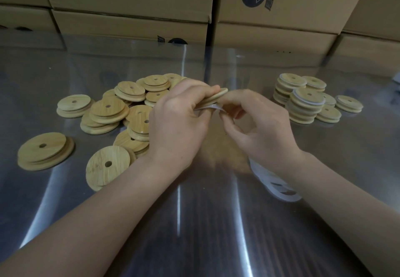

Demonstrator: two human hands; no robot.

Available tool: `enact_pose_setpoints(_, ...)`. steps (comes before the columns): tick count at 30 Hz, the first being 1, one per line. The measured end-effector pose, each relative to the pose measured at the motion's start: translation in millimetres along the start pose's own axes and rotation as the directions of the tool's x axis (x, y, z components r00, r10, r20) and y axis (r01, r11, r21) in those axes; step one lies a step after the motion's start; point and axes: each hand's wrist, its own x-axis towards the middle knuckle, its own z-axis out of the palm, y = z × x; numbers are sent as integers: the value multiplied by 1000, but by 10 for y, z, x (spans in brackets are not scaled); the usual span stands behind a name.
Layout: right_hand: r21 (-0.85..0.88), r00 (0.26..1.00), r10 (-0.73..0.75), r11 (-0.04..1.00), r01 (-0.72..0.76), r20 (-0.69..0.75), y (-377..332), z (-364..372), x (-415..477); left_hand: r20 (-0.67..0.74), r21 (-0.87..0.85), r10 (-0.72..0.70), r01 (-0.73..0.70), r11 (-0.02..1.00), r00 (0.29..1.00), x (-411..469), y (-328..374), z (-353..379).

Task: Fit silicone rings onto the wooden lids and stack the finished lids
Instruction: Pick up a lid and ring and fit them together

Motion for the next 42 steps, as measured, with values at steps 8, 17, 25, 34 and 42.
enact_pose_setpoints(8,-8,997,-70,997,70,-18,26,33,-19,48,5,-85,85,996,995,18,-2,-19)
enact_pose_setpoints(17,-14,998,-51,999,51,27,75,15,-2,185,45,-96,89,995,978,11,-5,-44)
enact_pose_setpoints(25,-22,999,-55,998,55,-1,75,21,9,225,40,-126,120,992,966,5,-4,-31)
enact_pose_setpoints(34,13,1000,-2,1000,3,-13,36,24,-13,231,63,-122,111,992,965,20,-27,-43)
enact_pose_setpoints(42,20,998,-61,998,61,-24,77,63,-26,194,74,-101,88,993,976,16,-25,-39)
